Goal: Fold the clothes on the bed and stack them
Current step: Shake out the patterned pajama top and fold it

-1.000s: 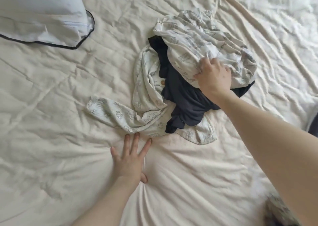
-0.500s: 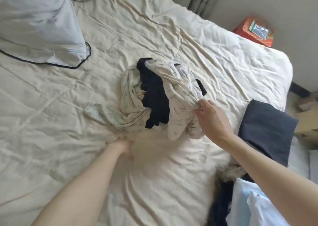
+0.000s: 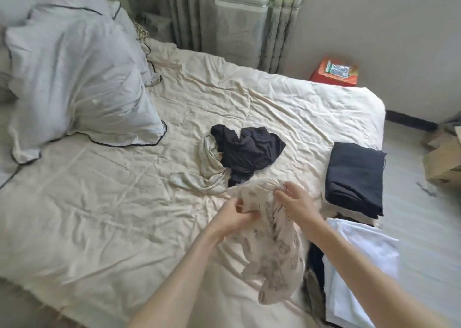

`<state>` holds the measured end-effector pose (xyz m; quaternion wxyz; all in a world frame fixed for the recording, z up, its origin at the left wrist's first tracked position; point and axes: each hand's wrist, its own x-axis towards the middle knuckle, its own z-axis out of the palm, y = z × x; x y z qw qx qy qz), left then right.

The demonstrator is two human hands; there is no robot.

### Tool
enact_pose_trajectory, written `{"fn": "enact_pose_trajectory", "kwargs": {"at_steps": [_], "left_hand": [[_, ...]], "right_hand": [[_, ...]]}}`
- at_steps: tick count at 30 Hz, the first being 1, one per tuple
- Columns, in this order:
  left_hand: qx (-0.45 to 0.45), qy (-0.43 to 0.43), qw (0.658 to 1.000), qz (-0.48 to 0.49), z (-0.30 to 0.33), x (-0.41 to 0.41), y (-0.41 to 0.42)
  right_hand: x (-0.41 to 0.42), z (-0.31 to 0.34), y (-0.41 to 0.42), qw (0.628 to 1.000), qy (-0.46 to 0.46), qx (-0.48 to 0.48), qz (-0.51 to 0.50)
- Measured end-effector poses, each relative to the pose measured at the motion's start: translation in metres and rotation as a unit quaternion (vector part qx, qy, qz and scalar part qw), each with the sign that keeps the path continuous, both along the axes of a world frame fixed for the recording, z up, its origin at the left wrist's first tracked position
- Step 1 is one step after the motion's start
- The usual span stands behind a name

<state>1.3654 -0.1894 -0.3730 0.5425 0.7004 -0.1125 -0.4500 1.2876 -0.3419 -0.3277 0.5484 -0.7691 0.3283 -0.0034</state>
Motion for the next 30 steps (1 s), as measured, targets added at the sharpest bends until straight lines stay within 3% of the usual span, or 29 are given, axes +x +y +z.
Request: {"fn": "enact_pose_trajectory", "kwargs": {"at_steps": [3,6,10,14,17,20,23,26,30], "left_hand": [[0.034,-0.13,0.989,0.061,0.041,-0.005,0.033],[0.065,-0.251,0.961,0.097,0.098,-0.01,0.067],[0.116,-0.381,0.907,0.134,0.172,-0.024,0.122],[0.122,-0.455,0.861,0.19,0.236,-0.043,0.172],[0.104,-0.44,0.854,0.258,0.272,-0.055,0.202],[0.069,-0.403,0.85,0.331,0.297,-0.064,0.227],[0.008,-0.345,0.853,0.39,0.313,-0.065,0.246],[-0.02,-0.305,0.853,0.423,0.321,-0.062,0.265],[-0.028,-0.287,0.838,0.464,0.323,-0.052,0.305]], "right_hand": [[-0.012,0.029,0.019,0.998,-0.044,0.054,-0.003],[-0.026,0.063,0.033,0.995,-0.082,0.05,0.026],[-0.046,0.106,0.054,0.982,-0.121,-0.096,0.11],[-0.049,0.154,0.084,0.94,-0.135,-0.237,0.204],[-0.045,0.187,0.106,0.92,-0.138,-0.293,0.218],[-0.049,0.207,0.134,0.905,-0.229,-0.31,0.18],[-0.068,0.218,0.19,0.899,-0.319,-0.204,0.221],[-0.081,0.21,0.258,0.888,-0.27,-0.147,0.343],[-0.055,0.188,0.32,0.917,-0.229,-0.11,0.309]]}}
